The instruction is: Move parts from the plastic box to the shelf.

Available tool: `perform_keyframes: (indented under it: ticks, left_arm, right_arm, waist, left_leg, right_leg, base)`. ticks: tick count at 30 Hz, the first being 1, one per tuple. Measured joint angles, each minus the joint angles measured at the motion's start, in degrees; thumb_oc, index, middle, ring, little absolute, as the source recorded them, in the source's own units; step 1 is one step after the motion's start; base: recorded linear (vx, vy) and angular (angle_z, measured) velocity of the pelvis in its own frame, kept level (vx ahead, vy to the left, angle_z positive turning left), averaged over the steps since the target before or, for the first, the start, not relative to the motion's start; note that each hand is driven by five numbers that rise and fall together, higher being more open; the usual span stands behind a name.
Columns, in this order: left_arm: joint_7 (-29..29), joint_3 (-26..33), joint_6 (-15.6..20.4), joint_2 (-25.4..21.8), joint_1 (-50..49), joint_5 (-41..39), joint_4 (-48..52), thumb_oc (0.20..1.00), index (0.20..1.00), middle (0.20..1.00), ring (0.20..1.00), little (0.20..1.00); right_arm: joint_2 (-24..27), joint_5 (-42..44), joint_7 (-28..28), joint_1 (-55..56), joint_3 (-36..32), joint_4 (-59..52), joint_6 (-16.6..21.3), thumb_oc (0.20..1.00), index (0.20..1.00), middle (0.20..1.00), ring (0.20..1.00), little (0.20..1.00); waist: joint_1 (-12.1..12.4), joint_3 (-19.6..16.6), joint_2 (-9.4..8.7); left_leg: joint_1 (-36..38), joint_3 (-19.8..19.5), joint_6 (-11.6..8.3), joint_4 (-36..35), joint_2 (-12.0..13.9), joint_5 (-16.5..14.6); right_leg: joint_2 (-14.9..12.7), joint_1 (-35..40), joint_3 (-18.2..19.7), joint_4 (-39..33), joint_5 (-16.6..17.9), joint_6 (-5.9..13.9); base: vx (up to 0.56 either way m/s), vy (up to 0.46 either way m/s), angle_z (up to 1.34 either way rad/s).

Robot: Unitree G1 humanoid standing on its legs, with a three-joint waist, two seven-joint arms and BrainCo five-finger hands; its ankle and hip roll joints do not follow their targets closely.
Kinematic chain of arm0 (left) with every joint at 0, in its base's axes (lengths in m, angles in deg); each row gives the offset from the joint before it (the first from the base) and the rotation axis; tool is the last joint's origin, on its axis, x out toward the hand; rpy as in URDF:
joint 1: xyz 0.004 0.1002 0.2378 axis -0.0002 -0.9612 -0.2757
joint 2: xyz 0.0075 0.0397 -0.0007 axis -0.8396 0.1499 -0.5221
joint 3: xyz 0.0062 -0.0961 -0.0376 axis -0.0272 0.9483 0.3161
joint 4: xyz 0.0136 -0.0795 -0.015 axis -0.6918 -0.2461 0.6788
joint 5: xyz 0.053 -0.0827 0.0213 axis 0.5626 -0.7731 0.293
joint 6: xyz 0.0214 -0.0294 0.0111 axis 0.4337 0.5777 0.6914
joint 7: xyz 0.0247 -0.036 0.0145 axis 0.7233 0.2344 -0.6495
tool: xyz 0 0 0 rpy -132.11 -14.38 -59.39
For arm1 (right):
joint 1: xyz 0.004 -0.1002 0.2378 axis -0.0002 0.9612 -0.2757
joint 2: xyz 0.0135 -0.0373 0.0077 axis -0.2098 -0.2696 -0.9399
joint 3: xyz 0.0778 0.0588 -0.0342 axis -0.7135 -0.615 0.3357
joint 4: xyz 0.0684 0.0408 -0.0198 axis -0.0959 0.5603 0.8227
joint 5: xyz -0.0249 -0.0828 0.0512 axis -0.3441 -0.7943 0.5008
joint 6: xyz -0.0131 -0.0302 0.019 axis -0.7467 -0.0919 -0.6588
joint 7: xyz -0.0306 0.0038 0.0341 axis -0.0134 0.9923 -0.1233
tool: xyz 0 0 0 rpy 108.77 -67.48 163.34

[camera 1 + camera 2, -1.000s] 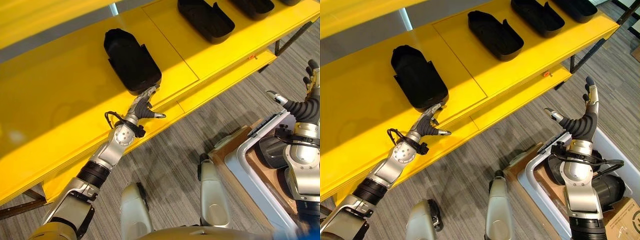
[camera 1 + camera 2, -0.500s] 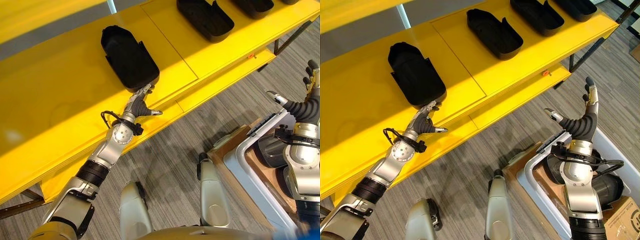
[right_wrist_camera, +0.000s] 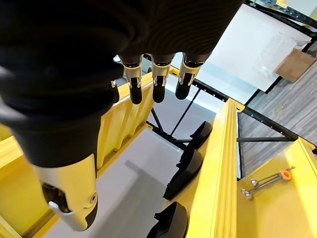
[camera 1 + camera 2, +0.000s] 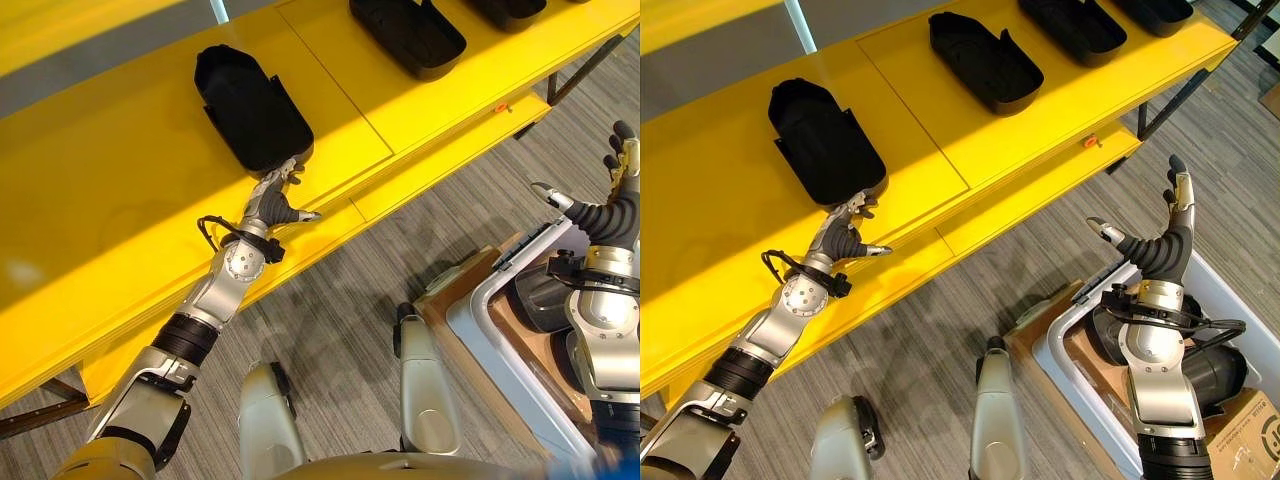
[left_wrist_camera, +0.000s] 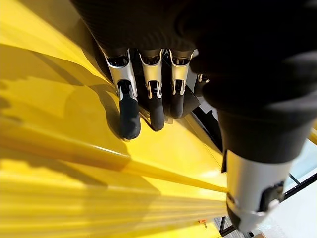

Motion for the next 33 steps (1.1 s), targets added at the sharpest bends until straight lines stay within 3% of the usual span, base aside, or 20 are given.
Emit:
perform_keyframes:
  ticks: [33]
  left_arm:
    - [0.3,1.4,-1.3,-0.1,3.5,-0.1,-2.5,1.000,1.000,1.000,1.000,1.000]
  right_arm:
    - [0.0,0.0,0.2,0.9,0.0,2.8,-0.1,1.000,1.000,1.000,1.000,1.000]
  waist:
    - [-0.2,0.1,-0.17]
  left_leg:
    - [-1.1,-0.2,-0.15,0.7,0.2,0.0]
  right_leg:
    - [0.4,-1.8,0.7,1.9,-0.6,-0.31]
  base:
    - [0.00,0.000,0.00]
